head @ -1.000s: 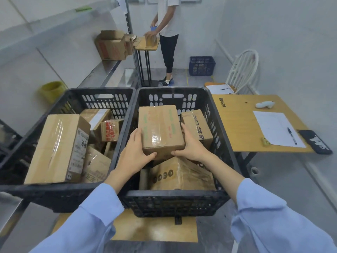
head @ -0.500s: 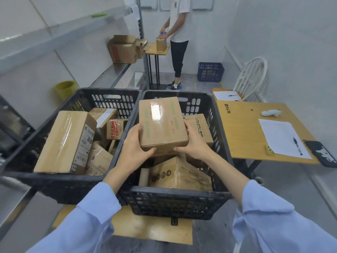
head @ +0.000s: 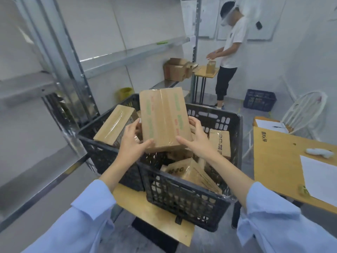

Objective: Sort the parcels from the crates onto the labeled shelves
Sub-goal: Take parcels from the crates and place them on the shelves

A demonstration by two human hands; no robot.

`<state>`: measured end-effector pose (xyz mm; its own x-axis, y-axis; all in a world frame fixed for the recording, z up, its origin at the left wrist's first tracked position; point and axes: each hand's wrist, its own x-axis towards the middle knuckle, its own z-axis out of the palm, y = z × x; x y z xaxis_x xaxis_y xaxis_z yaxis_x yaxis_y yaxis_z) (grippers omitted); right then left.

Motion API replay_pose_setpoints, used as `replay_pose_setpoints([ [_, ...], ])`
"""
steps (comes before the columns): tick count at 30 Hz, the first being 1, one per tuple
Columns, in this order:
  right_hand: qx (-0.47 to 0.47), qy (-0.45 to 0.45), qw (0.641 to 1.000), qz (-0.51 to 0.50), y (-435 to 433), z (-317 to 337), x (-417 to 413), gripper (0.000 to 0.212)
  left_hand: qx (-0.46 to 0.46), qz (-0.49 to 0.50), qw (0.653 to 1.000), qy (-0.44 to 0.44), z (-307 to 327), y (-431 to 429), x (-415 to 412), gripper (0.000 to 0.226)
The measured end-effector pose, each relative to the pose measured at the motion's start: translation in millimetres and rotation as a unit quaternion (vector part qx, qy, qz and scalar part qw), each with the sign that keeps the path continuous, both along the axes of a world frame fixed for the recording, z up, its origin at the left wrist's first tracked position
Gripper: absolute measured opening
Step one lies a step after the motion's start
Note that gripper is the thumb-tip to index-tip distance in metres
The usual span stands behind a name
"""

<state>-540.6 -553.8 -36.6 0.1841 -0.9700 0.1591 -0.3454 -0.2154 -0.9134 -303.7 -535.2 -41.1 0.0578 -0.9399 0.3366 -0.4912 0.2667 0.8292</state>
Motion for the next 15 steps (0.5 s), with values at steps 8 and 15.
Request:
replay_pose_setpoints([
  [8, -0.060, 0.068, 0.982, 0.164, 22.9, 14.1, 80.7, 0.104, 0.008, 0.146, 0.989, 0.016, 18.8, 94.3, 68.9, 0.093],
  [15, -0.077, 0.019, 0.948, 0.309, 58.2, 22.8, 184.0, 0.095, -0.017, 0.282, 0.959, 0.020, 37.1, 201.0, 130.2, 0.088],
])
